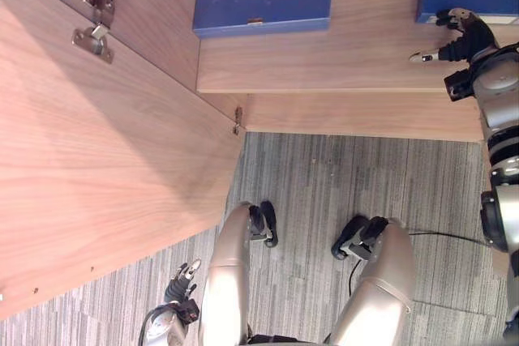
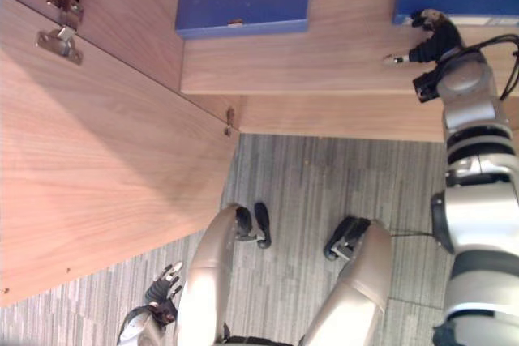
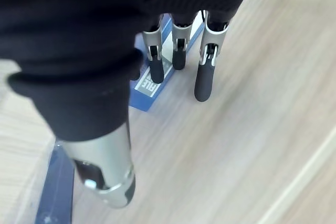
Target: Walk over to the cabinet, pick up the folder, carry it to the office cabinet, place the folder inside the office cabinet, then close the office cabinet door
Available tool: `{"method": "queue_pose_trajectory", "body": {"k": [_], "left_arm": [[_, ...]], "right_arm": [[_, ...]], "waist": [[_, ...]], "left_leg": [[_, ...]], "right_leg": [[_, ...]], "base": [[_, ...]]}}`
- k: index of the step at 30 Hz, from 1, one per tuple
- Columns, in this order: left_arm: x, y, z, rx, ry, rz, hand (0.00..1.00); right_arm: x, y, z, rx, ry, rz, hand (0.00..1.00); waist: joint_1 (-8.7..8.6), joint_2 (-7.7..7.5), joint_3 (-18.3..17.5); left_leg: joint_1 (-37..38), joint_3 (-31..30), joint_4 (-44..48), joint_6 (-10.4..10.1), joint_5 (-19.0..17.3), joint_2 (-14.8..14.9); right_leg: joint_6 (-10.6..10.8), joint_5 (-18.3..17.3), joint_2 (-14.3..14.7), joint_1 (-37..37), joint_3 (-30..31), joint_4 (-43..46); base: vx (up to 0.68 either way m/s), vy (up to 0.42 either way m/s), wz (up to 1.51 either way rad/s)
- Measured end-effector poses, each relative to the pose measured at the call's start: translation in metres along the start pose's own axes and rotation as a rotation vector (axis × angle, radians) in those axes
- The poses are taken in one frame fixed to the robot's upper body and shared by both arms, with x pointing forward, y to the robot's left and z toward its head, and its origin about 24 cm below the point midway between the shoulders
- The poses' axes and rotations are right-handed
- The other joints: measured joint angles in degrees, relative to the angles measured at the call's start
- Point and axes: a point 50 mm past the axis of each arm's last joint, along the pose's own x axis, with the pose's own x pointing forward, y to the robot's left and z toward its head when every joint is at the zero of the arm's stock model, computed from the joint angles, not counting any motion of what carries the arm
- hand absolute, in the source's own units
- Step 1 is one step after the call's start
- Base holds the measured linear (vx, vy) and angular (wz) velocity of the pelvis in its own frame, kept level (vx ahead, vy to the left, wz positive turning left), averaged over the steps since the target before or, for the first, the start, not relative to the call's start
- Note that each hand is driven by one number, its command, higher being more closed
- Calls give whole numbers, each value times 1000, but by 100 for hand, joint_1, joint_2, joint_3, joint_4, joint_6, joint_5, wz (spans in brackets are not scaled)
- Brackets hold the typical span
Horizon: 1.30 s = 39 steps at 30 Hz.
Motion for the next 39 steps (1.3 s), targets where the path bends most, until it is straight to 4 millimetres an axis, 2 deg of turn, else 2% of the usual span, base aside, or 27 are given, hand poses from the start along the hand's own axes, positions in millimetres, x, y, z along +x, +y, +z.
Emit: {"method": "queue_pose_trajectory", "body": {"k": [4,9,14,15,16,18,19,20,21,22,25,27,31,33,34,36,39], "left_arm": [[0,0,0,0,1,-2,0],[0,2,2,26,-2,-2,0],[0,4,3,35,-3,1,0],[1,4,3,36,-3,2,0],[1,5,3,37,-4,3,0],[0,7,4,41,-4,7,0],[0,8,4,43,-4,10,0],[0,9,4,45,-3,13,0],[0,9,4,45,-3,13,0],[-1,10,2,46,2,15,0],[-3,14,-1,53,14,25,0],[-6,18,-6,53,30,38,0],[-7,23,-13,91,64,55,0],[-9,27,-19,151,98,69,0],[-9,29,-20,167,105,74,0],[-10,35,-21,223,120,94,0],[-13,41,-25,253,146,115,0]], "right_arm": [[-2,9,-5,-89,4,23,0],[-4,32,-10,-235,-1,79,0],[-7,55,-14,-297,-5,129,0],[-7,58,-14,-293,-8,133,0],[-8,72,-14,-280,-10,164,0],[-10,87,-20,-270,4,200,0],[-14,104,-27,-263,26,248,0],[-20,126,-36,-263,51,312,0],[-24,137,-41,-259,67,342,0],[-36,163,-54,-244,109,422,0],[-61,203,-80,-219,208,565,0],[-84,233,-93,-170,263,654,0],[-102,244,-111,54,360,600,0],[-118,240,-134,206,451,499,0],[-121,239,-139,231,471,478,0],[-141,238,-163,316,566,421,0],[-165,244,-181,395,649,401,0]], "waist": [[5,-60,-24],[4,-184,-91],[-11,-256,-145],[-8,-267,-150],[-2,-277,-155],[-1,-351,-190],[2,-417,-223],[3,-469,-252],[4,-491,-269],[23,-525,-339],[19,-615,-457],[51,-675,-508],[51,-753,-760],[47,-827,-1128],[36,-858,-1175],[-49,-1057,-1338],[-139,-1194,-1494]], "left_leg": [[66,21,-127,8,51,-4],[177,58,-353,-3,123,52],[354,130,-518,-2,145,102],[376,145,-548,-3,150,136],[512,158,-716,-19,193,230],[679,193,-915,-31,256,242],[920,228,-1155,-51,332,250],[1211,257,-1422,-70,405,274],[1372,276,-1572,-89,448,292],[1729,297,-1937,-119,547,347],[2264,313,-2435,-175,682,430],[2725,331,-2685,-215,692,613],[3283,401,-3068,-245,708,794],[3541,290,-3353,-267,723,756],[3656,308,-3462,-281,733,739],[4152,483,-3959,-300,852,571],[4573,735,-4292,-280,901,410]], "right_leg": [[12,56,22,56,-33,-126],[-5,180,148,161,-91,-398],[33,263,251,280,-78,-609],[-29,312,285,301,-89,-663],[-76,434,433,476,-179,-932],[-88,512,485,633,-226,-1132],[-91,599,563,866,-282,-1380],[-91,707,660,1163,-360,-1678],[-89,765,733,1325,-393,-1852],[-88,921,895,1739,-530,-2311],[-69,1146,1177,2344,-688,-2984],[-56,1354,1549,2872,-722,-3606],[-27,1731,2021,3478,-688,-4512],[21,2108,2298,3809,-537,-5247],[33,2222,2353,3927,-472,-5429],[102,2614,2446,4295,-164,-6120],[172,2872,2421,4543,140,-6520]], "base": [[3,-4,-1],[20,-20,-7],[19,1,-11],[27,10,-27],[24,18,-26],[34,16,-19],[64,-1,-17],[70,-3,-19],[95,1,-24],[65,4,-17],[107,6,-18],[95,14,-35],[75,9,-34],[112,52,-54],[113,67,-70],[69,108,-61],[-3,133,-57]]}}
